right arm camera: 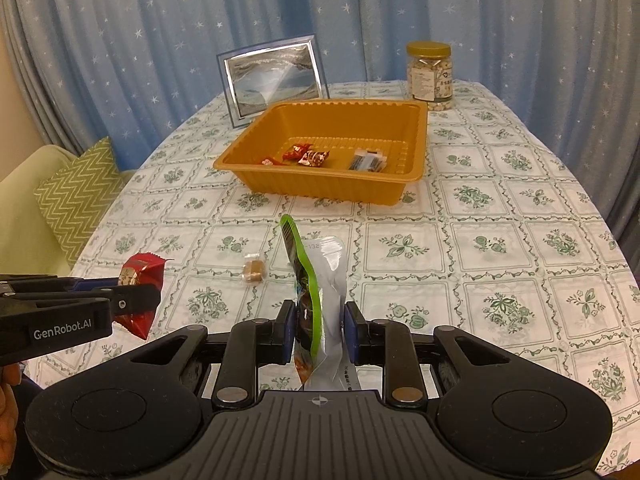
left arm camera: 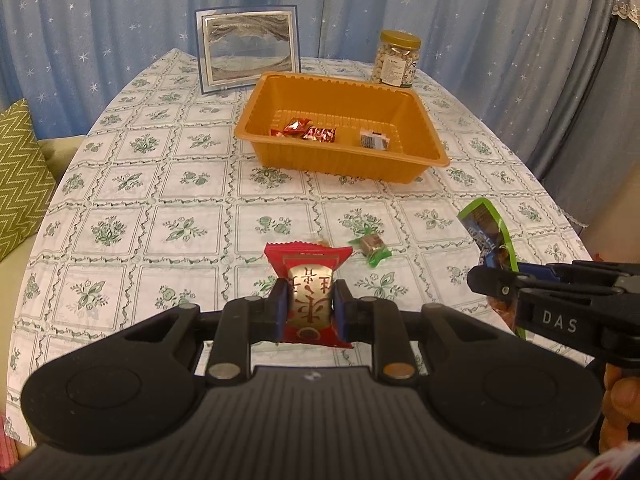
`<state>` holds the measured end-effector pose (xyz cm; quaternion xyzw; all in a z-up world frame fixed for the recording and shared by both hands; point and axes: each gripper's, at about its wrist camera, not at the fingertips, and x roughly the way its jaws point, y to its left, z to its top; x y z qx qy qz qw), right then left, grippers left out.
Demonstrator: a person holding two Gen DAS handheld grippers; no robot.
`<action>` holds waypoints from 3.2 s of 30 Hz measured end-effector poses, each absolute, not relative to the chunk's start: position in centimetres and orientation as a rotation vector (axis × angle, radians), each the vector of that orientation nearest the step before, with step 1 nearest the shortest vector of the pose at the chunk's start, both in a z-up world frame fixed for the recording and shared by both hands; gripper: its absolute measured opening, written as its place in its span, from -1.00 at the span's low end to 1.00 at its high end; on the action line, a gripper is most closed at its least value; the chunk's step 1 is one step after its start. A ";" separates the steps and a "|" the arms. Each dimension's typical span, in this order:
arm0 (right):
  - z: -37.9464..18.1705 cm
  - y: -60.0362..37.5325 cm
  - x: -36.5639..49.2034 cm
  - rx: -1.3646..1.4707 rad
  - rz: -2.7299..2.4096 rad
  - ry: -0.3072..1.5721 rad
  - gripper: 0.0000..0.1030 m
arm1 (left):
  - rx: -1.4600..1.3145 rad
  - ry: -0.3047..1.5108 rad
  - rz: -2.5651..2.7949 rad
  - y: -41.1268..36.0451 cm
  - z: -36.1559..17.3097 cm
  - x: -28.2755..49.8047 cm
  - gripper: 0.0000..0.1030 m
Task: Organize snacks
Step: 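Carry the red candy and white packet over the orange tray, then lower both held items into the tray and open both grippers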
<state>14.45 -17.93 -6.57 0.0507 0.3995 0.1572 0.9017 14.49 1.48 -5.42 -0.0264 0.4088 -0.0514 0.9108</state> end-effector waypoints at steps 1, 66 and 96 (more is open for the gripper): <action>-6.5 -18.0 14.6 0.106 0.324 0.824 -0.51 | -0.054 0.841 -0.107 1.4 -5.3 14.7 -0.59; -5.7 -18.9 41.5 0.269 0.274 0.861 -0.51 | -0.055 0.803 -0.186 0.6 -5.2 41.8 -0.27; -5.4 -17.3 42.3 0.280 0.305 0.809 0.06 | -0.064 0.797 -0.142 3.6 -5.3 38.9 -0.06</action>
